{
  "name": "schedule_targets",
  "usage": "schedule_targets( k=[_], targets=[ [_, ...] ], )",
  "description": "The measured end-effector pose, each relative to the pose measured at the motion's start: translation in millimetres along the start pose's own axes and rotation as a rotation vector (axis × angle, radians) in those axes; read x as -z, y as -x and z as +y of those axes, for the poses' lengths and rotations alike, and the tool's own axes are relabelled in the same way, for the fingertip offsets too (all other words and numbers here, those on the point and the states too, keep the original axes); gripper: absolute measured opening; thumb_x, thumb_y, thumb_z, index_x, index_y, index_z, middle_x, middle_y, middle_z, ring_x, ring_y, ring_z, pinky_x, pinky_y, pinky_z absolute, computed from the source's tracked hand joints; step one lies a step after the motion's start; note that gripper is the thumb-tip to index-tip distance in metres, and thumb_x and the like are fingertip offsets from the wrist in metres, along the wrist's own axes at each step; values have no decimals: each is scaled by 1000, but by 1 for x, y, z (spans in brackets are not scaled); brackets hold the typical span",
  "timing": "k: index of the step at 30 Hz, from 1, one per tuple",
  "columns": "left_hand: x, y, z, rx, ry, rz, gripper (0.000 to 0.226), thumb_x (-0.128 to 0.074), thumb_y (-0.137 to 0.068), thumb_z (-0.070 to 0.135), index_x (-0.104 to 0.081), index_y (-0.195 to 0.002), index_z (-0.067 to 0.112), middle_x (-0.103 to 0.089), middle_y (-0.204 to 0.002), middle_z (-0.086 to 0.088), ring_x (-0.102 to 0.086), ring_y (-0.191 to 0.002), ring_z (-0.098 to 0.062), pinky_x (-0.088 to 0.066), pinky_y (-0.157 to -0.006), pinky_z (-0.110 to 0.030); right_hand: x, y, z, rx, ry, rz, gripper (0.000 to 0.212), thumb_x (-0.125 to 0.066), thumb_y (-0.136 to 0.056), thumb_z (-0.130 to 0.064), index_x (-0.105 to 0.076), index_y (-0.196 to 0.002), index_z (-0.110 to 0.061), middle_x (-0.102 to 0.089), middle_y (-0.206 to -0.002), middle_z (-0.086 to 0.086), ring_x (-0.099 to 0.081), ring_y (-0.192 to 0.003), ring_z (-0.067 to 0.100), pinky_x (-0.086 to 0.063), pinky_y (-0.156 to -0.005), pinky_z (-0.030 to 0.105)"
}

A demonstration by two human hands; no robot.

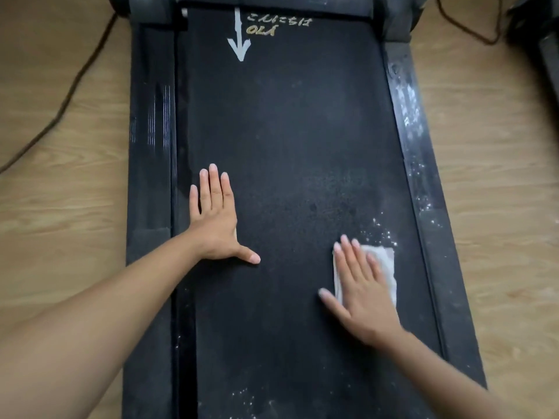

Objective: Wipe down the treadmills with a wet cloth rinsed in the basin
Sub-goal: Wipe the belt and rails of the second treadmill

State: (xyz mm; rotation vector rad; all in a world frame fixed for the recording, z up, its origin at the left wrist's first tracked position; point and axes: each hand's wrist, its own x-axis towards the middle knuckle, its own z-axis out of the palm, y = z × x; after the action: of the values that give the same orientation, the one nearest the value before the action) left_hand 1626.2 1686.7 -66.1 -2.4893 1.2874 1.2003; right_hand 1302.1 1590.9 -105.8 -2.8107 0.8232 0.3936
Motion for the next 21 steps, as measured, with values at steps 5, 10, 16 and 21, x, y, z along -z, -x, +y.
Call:
schedule_targets(
  k=[5, 10, 16, 21],
  targets=[
    [-2, -1, 2, -2, 0, -9, 182, -78, -42, 90, 52, -140, 7, 66, -139, -13, 61, -131, -29, 31, -115, -51, 79, -214, 79, -227, -24, 131, 101, -15, -95, -86, -1, -169, -18, 5, -178, 0, 9, -163, 17, 1, -132, 46],
    [0, 2, 1, -1, -7, -13, 183, -76, -42, 92, 52, -140, 7, 66, -139, -13, 61, -132, -29, 30, -117, -52, 49, -134, 66, -179, -16, 118, 95, -21, -101, -77, 0, -169, -16, 7, -178, 2, 10, -163, 20, -3, -132, 49],
    [4, 5, 1, -6, 9, -16, 183, -77, -43, 91, 51, -140, 5, 65, -140, -15, 60, -132, -32, 25, -120, -57, -23, 127, 15, -54, -27, -112, 89, -30, -104, -67, -20, -166, -4, -5, -177, 11, -28, -157, 40, -12, -128, 47],
    [1, -2, 0, 0, -2, -10, 183, -75, -42, 93, 52, -140, 6, 65, -139, -15, 60, -131, -33, 28, -117, -55, 37, -96, 65, -112, -13, 20, 97, -17, -100, -78, -4, -169, -12, 7, -177, 5, 6, -164, 23, -6, -132, 48]
  ],
)
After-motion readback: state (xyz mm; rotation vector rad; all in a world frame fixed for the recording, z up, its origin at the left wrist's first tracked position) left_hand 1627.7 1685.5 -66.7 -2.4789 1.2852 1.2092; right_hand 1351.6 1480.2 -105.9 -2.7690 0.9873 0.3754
